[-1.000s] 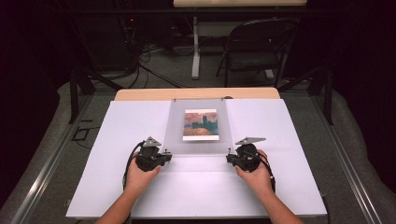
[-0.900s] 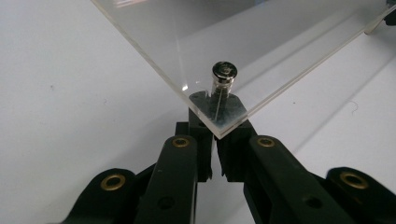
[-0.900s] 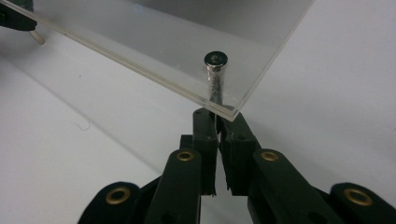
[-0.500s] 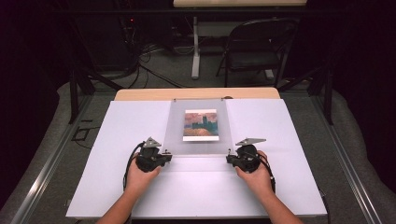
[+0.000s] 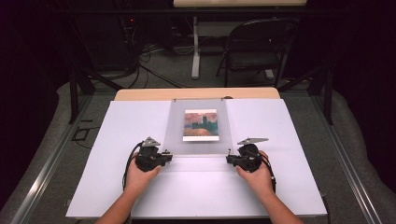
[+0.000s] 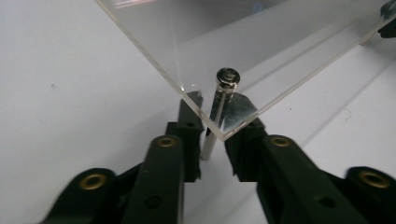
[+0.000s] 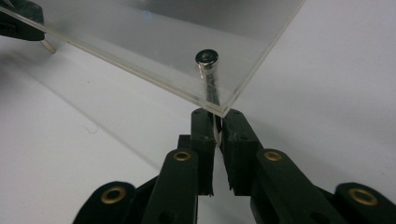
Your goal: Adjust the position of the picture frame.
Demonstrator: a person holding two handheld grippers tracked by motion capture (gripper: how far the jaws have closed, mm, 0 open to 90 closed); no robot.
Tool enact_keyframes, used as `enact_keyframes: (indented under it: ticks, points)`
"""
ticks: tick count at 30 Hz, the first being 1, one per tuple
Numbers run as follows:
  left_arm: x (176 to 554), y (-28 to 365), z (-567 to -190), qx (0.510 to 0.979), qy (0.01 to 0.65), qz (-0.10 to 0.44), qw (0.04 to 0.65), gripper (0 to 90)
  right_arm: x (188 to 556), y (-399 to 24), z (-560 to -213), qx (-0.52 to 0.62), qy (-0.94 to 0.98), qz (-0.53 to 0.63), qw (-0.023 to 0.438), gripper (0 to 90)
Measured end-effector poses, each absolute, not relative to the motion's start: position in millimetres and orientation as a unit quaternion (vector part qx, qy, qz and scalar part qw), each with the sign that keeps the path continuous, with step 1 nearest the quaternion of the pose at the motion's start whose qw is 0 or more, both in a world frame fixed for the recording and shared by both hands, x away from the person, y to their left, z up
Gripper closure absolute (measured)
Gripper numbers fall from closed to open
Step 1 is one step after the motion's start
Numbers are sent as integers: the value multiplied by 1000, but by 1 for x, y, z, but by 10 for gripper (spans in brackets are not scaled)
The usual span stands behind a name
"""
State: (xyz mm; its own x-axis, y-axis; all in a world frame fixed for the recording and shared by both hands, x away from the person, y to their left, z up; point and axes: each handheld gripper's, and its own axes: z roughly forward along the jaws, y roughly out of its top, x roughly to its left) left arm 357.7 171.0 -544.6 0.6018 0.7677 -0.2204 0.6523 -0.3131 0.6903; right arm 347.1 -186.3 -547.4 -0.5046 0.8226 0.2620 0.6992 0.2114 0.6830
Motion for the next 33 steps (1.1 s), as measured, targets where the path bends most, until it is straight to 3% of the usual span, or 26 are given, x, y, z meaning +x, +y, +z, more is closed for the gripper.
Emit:
enact_keyframes:
  ticks: [5,15,23,33]
  points:
    - [352,177,-540,808,436,67,390,616,342,-188,-541,476,789,379,88,702]
    - [334,200,-527,813,426,71,390,498,325,-195,-531,446,811,366,101,525]
    - [328,206,-510,816,428,76,382,423,315,-202,-512,439,813,371,91,492]
    - [337,208,-493,812,432,87,383,447,323,-203,-491,427,819,370,101,505]
